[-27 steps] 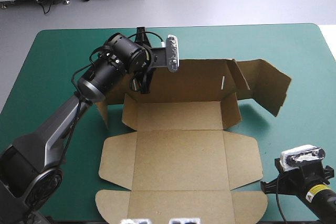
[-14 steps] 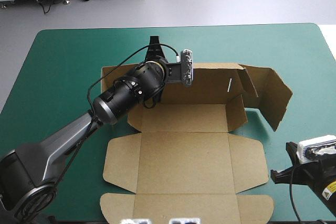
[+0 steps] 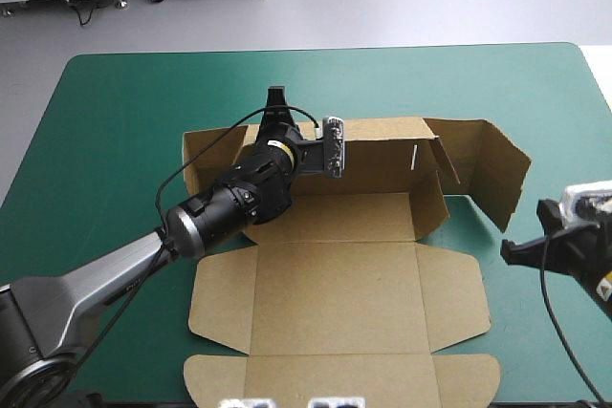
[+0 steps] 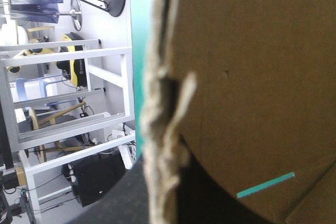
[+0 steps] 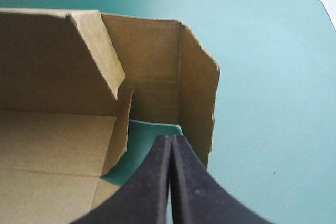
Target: Fold the box
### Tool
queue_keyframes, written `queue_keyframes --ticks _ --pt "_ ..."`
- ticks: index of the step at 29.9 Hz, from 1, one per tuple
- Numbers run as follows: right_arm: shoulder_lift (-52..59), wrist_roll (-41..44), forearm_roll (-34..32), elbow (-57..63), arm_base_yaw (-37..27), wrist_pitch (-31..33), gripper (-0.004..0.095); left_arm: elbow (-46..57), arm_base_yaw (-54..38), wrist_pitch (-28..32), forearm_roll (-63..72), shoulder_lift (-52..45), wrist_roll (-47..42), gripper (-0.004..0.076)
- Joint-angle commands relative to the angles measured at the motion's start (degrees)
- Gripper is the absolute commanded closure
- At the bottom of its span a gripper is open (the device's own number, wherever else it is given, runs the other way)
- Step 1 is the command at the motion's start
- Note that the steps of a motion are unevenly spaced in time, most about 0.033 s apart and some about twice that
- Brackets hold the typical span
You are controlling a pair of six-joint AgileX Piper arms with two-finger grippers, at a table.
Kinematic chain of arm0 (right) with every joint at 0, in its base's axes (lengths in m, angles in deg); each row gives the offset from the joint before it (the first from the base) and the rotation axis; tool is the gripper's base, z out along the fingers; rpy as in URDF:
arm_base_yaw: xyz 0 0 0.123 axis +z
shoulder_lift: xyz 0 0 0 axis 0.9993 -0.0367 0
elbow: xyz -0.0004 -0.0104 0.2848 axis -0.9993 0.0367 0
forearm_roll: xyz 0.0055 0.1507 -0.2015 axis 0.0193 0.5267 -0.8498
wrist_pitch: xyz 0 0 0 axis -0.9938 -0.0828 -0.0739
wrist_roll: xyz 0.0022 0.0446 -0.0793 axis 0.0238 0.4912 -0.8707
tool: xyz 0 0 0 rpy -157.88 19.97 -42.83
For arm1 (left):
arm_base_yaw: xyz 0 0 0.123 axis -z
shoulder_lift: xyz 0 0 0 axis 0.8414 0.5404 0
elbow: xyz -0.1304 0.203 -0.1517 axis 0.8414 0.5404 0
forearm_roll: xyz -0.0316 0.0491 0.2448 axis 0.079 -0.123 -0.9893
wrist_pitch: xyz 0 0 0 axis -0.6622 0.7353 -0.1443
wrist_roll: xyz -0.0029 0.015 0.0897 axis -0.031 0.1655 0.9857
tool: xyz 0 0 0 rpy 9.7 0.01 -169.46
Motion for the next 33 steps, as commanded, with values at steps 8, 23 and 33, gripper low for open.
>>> queue_keyframes --ticks 8,23,33 --pt "-22.72 0.3 -1.21 -22.97 -0.04 -4.69 0.0928 2.02 1.68 2.0 -5.83 -3.28 -7.39 0.0733" --pt "-54.66 -15.55 19.45 -56.88 -13.36 12.06 0.0928 7.72 1.68 3.74 -6.4 -3.28 -9.27 0.0733" --pt "-65.24 -27.0 32.75 -58.35 -20.08 17.53 0.0928 8.07 1.68 3.75 -6.07 -3.28 -9.47 0.0733"
